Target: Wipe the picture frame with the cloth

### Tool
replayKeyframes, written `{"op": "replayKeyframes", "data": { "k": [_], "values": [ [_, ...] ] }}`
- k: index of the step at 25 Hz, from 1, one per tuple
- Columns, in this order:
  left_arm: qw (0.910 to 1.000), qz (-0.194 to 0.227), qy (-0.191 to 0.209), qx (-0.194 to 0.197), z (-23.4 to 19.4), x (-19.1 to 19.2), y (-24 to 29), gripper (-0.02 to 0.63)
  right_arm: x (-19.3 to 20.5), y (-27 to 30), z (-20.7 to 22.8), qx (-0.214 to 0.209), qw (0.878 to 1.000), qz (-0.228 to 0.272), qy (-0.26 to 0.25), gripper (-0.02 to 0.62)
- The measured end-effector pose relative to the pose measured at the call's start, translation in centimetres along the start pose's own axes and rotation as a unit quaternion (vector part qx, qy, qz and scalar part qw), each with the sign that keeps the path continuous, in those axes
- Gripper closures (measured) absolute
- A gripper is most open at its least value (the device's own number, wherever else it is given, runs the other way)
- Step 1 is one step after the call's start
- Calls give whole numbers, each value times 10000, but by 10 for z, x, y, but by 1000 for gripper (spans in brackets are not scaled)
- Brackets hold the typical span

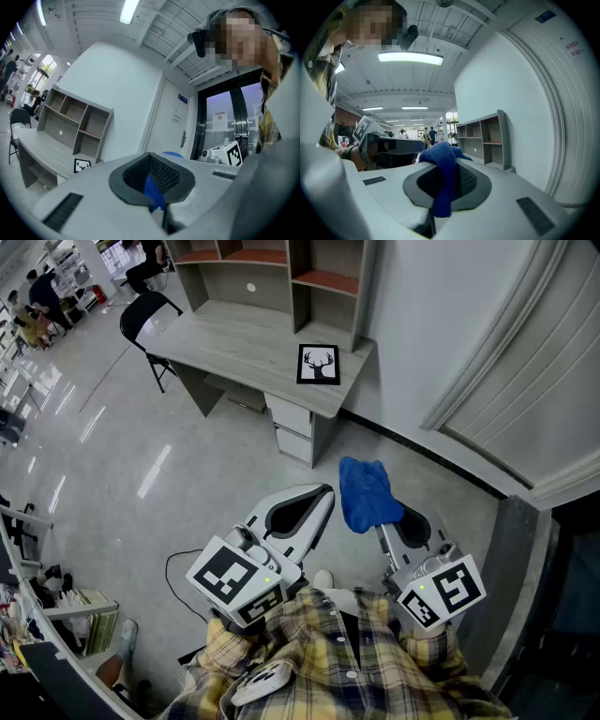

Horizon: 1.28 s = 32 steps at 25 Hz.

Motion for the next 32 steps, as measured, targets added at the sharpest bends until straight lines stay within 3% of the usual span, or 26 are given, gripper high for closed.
{"op": "replayKeyframes", "data": {
  "k": [18,25,32],
  "values": [
    [9991,47,-3,-413,-7,8,-4,601,14,-3,12,-112,9997,-33,202,561],
    [9986,65,-81,-512,-68,1,1,601,26,52,21,-85,9997,-132,188,561],
    [9989,85,-135,-432,-169,-28,18,601,31,153,30,8,9998,-185,107,561]
  ]
}}
Point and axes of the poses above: the fingertips, and each gripper's own axes: y forward along the fingers, z to its right, x out of its underside, the point moved 8 cm from there along -y, backward along the fingers, and after that the axes turned 11 degrees about z, right-handed, at the moved point
